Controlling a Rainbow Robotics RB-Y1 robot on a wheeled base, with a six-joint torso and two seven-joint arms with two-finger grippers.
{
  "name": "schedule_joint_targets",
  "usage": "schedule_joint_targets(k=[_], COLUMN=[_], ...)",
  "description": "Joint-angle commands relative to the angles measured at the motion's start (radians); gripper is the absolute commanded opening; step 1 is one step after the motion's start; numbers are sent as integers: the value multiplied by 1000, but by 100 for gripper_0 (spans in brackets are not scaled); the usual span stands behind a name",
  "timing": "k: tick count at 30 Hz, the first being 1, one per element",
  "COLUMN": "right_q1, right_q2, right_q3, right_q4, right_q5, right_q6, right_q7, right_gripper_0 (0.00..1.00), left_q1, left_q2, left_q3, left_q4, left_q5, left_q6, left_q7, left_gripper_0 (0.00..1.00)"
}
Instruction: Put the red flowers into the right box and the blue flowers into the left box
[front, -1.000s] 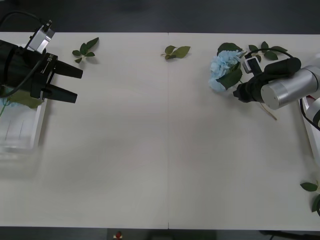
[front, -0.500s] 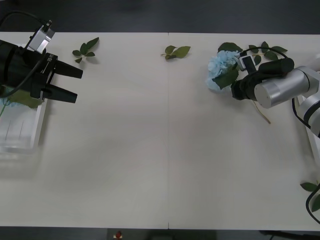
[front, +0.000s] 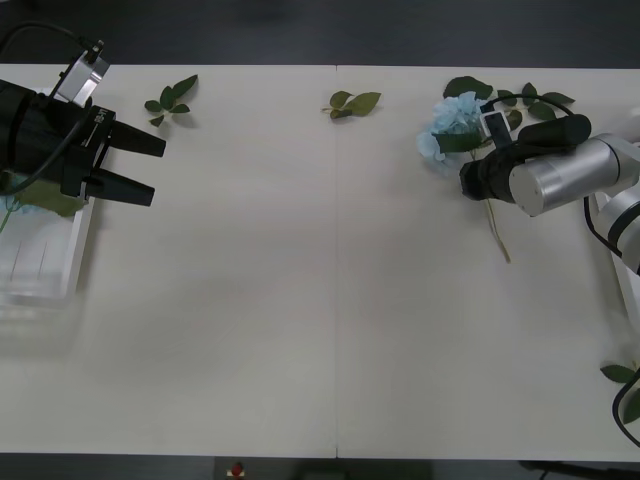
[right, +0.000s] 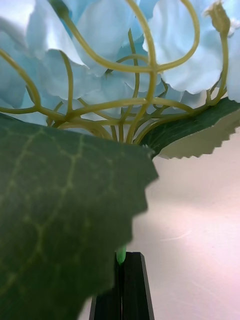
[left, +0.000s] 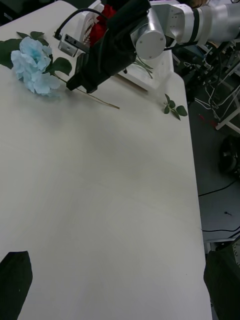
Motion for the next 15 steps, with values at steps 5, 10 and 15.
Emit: schedule_joint_targets(k=[5, 10, 15], right_q1=[-35, -13, 10], right_q2=[-209, -364, -478], right_q3=[-7, -7, -13], right_q4=[-221, -410, -523], right_q5=[-297, -541, -860], right_q6=[98, 159, 159], right_q7=[201, 274, 376], right_gripper_0=[0, 0, 0], left_q1=[-3, -3, -3], left_q2=[7, 7, 7], left_q3=[23, 23, 23], left_q4=[-19, -19, -19], left_q5=[8, 8, 8], left_q6=[-4, -4, -4], left_q7=[-9, -9, -9], left_gripper_0=[100, 100, 100])
